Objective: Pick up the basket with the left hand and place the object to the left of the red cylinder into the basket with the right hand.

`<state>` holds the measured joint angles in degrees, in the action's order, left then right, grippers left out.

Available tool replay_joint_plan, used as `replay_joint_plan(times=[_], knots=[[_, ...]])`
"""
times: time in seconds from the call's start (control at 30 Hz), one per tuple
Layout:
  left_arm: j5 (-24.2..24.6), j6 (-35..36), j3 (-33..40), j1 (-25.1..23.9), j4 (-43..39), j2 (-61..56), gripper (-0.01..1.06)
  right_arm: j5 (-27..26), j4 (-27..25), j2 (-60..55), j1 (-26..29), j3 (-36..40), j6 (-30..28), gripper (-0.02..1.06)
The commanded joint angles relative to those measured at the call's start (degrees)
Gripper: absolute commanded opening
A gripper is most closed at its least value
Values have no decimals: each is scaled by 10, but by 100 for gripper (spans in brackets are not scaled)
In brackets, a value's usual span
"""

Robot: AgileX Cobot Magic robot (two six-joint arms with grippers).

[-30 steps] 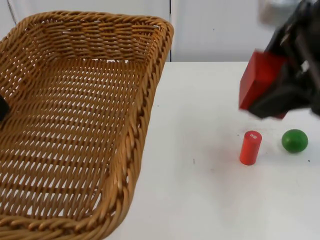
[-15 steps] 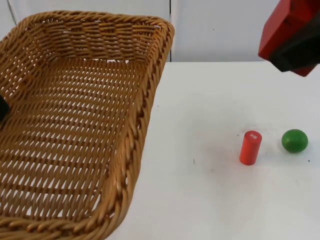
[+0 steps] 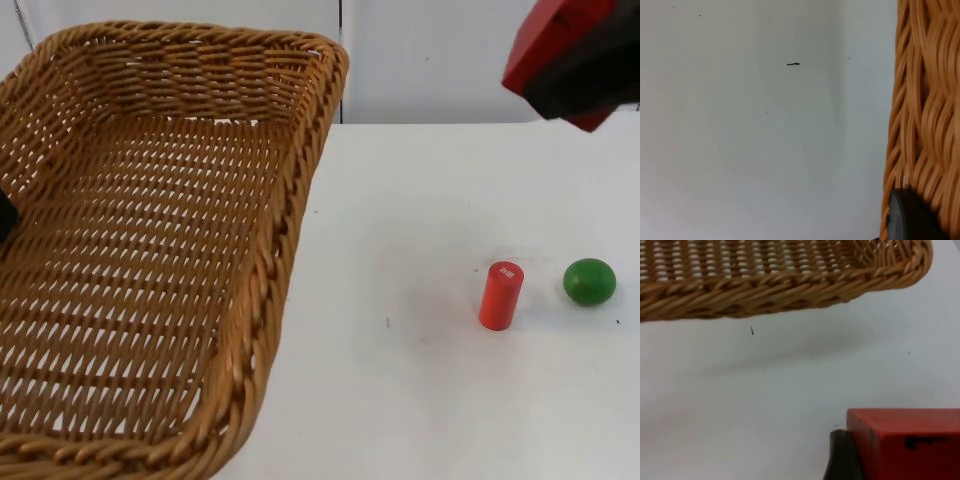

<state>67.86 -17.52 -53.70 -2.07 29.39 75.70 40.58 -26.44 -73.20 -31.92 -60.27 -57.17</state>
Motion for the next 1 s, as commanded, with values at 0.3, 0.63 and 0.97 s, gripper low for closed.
replay_joint_plan(times=[0.3,0.63,0.97], knots=[[-1,-5,1,0,16,-8,0,-14,-24,-56,-52,-83,11,0],[-1,-5,1,0,16,-8,0,-13,-23,-215,-134,-253,91,0],[-2,-6,1,0,16,-8,0,-10,-24,-336,-168,-349,126,0]])
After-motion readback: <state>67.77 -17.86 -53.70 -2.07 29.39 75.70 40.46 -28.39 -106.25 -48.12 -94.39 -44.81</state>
